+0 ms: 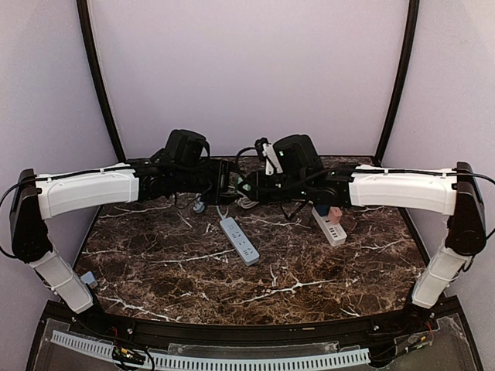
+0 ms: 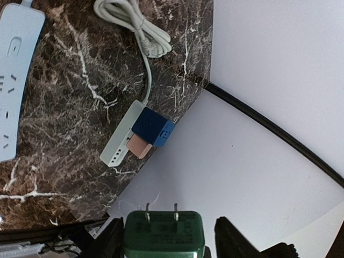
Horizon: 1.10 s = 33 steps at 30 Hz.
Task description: Insert the plug
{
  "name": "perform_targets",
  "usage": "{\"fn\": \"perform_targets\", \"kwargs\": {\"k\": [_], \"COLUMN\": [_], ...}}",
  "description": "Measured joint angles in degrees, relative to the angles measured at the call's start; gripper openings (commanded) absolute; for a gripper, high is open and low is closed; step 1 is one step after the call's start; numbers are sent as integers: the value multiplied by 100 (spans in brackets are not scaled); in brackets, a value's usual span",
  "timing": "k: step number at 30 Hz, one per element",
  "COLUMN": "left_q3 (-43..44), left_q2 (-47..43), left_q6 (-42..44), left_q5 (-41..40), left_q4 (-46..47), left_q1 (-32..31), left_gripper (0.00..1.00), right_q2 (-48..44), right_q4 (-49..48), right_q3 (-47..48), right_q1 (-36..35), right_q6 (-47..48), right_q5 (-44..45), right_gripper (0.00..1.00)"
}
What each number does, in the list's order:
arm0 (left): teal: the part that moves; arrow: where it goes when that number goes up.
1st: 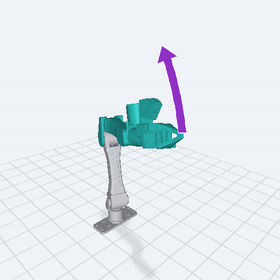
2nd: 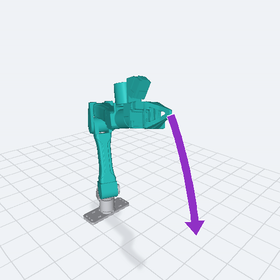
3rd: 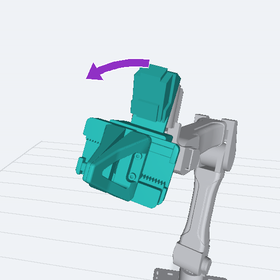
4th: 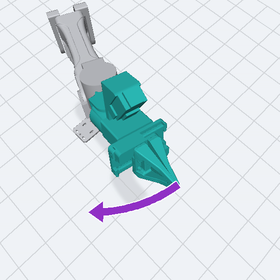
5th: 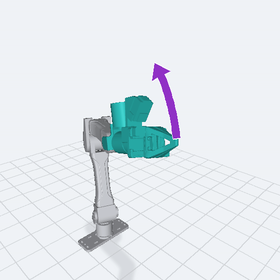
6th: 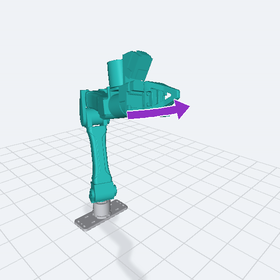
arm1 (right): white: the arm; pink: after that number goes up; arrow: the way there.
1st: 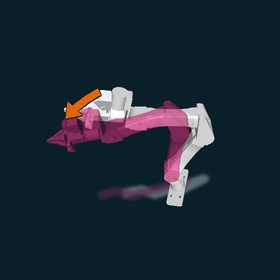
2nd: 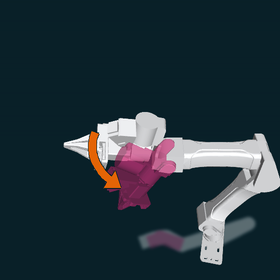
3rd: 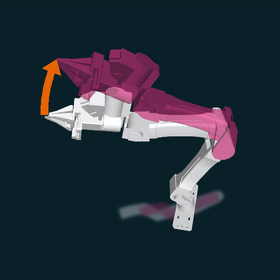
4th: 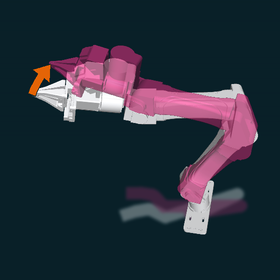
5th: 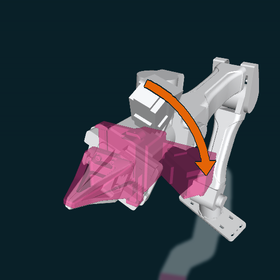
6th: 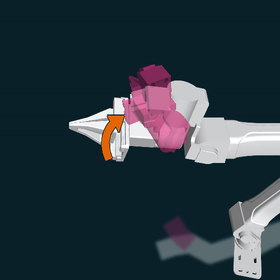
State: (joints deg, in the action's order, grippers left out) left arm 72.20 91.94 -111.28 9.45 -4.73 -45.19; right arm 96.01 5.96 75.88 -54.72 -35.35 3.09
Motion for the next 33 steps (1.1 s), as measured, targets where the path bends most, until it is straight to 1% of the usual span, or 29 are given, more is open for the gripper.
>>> {"fn": "perform_targets", "kwargs": {"k": [1, 2, 5, 7, 9, 15, 20, 25, 30, 33], "left_q3": [-2, -2, -2, -2, -31, -358, -684, -990, -1082, -1086], "left_q2": [0, -2, -2, -15, -76, -636, -1137, -1604, -1932, -2109], "left_q6": [20, 39, 107, 170, 219, 444, 686, 999, 1434, 1849], "left_q5": [-11, -22, -44, -72, -120, -315, -546, -914, -1257, -1447], "left_q4": [20, 24, 9, -33, -111, -533, -968, -1602, -2221, -2645], "left_q1": [-7, -11, -22, -22, -24, -35, -35, -37, -26, 37], "left_gripper": [70, 71, 84, 89, 97, 99, 99, 99, 99, 99], "right_q2": [2, 0, 0, 0, 0, -26, -120, -92, 144, 409], "right_q4": [33, 72, 166, 308, 496, 1241, 1902, 2645, 3285, 3698], "right_q3": [0, 0, 0, 22, 70, 365, 507, 761, 1178, 1453], "right_q1": [0, 0, 0, 0, 0, 0, 0, 0, 0, 0], "right_q6": [-4, -11, 20, 83, 184, 678, 1204, 1615, 1891, 1971], "right_q5": [-13, -9, -4, -2, 13, 24, -162, -407, -671, -809], "right_gripper": [0, 0, 0, 0, 0, 0, 0, 0, 0, 0]}}
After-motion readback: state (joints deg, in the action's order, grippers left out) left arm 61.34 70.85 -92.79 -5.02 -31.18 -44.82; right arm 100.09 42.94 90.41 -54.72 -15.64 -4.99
